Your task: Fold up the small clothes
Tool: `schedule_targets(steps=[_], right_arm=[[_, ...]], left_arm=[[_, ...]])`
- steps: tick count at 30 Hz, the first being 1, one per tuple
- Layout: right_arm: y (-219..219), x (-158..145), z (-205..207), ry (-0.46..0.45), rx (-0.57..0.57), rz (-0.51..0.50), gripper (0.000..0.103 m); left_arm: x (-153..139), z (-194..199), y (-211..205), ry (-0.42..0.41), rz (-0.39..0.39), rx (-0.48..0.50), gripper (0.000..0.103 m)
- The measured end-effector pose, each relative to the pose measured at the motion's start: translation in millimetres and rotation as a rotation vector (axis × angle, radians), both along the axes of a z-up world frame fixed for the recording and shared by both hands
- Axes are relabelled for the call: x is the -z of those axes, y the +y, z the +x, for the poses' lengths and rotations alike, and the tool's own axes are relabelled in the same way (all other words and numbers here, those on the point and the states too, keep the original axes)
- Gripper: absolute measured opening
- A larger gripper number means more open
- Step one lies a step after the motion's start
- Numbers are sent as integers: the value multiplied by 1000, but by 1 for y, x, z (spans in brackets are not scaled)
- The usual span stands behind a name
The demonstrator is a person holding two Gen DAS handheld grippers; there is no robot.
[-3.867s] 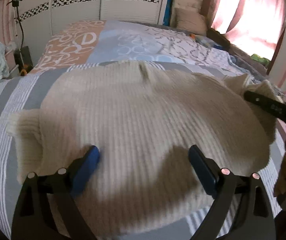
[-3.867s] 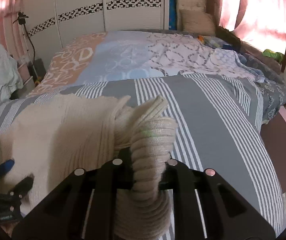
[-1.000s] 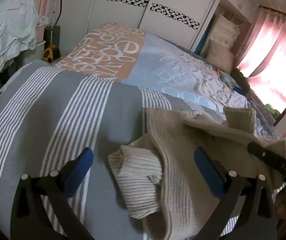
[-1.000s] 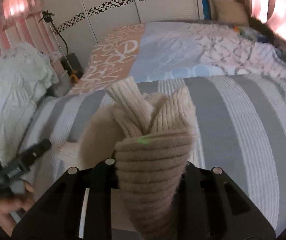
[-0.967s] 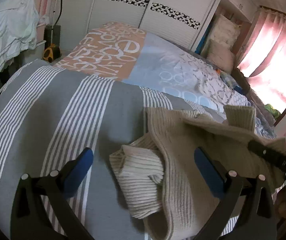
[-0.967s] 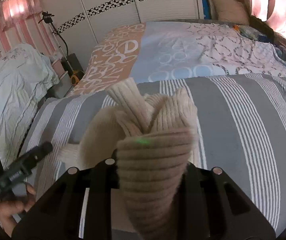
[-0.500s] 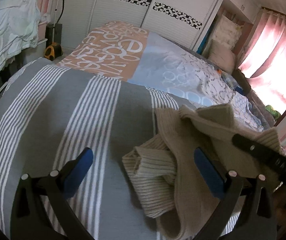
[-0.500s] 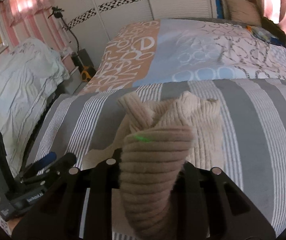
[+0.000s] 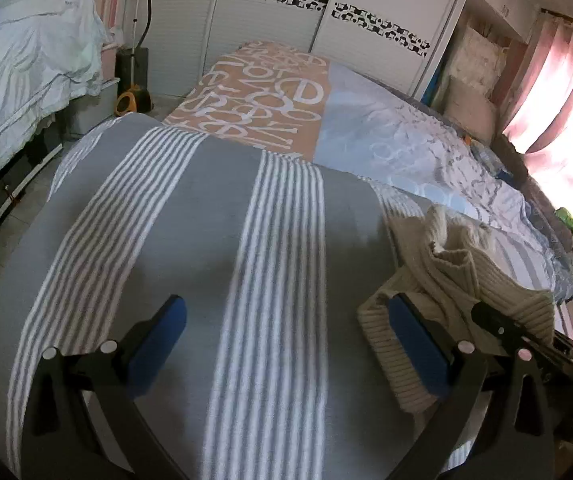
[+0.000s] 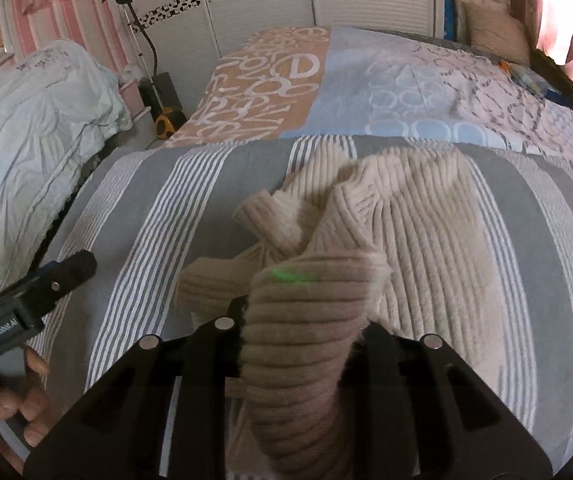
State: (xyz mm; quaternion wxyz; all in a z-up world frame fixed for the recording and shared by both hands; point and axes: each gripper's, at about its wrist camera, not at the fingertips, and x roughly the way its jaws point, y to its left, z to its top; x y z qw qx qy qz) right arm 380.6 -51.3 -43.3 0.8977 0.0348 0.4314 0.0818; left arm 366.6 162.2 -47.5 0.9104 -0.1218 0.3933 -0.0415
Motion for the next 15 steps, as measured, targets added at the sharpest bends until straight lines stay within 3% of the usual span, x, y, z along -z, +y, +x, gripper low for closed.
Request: schedule_targets(steps=[4, 11, 12, 15], right_arm=[[16, 8, -2, -14, 17, -16, 15], [31, 17, -3, -17, 13, -92, 15], [33, 17, -4, -20, 15, -98, 18], [42, 18, -8, -22, -1, -108, 40]], left_arm=[[3, -2, 8, -8, 28, 4, 101], [6, 2, 14, 3, 27, -11, 101], [6, 2, 16, 3, 24, -16, 101], [5, 1, 22, 3, 11, -28, 101]])
